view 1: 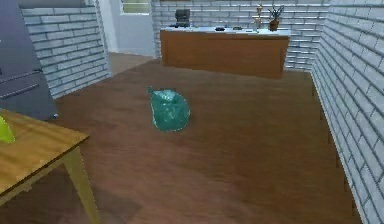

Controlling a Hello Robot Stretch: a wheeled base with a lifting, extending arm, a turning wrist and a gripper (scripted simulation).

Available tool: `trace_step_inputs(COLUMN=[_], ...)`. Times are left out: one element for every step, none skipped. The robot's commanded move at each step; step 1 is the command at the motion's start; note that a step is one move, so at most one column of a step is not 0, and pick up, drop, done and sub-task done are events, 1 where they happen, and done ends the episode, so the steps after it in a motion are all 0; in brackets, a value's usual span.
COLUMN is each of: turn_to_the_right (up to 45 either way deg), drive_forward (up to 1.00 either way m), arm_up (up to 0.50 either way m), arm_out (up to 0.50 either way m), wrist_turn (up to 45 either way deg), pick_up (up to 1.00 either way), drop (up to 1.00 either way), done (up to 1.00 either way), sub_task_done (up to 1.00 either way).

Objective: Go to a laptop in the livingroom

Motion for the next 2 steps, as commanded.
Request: trace_step_inputs(turn_to_the_right=[0.0,0.0], drive_forward=[1.00,0.45], arm_up=[0.00,0.00], arm_out=[0.00,0.00], wrist_turn=[0.0,0.0], pick_up=[0.00,0.00], drop=[0.00,0.00], done=[0.00,0.00], sub_task_done=[0.00,0.00])
